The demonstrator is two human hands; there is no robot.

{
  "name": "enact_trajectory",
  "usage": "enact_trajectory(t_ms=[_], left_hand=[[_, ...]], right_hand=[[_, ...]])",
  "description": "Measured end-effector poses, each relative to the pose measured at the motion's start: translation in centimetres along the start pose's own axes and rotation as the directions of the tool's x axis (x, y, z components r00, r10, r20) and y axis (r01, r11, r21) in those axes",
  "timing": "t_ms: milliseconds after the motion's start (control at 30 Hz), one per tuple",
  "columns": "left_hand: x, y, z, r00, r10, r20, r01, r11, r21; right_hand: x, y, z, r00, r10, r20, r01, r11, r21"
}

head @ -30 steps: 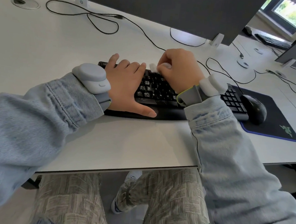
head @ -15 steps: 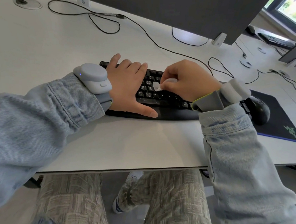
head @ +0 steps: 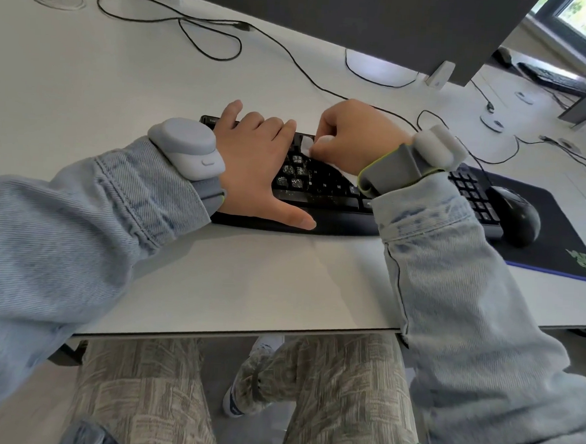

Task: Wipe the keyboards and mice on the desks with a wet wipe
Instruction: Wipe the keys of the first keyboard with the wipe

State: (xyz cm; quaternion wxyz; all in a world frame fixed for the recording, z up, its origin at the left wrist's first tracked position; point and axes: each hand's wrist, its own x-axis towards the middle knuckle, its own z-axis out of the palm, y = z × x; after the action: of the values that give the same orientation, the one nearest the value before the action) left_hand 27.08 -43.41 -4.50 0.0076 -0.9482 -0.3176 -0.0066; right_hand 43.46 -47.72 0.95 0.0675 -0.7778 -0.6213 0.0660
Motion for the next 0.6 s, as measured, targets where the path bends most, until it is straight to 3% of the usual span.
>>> enact_trajectory(t_ms=[300,600], left_hand=[[-0.1,0.2,-0.1,1.0,0.0,-0.006,0.0,1.0,0.003],[-0.1,0.3,-0.2,1.0,-0.002,0.005,0.002,1.0,0.009]], right_hand=[[1.3,-1.5,-0.7,0.991,0.11,0.08,-0.101,0.989,-0.11],[0.6,-0.9,-0.5,0.989,0.124,0.081,-0.121,0.992,-0.044]])
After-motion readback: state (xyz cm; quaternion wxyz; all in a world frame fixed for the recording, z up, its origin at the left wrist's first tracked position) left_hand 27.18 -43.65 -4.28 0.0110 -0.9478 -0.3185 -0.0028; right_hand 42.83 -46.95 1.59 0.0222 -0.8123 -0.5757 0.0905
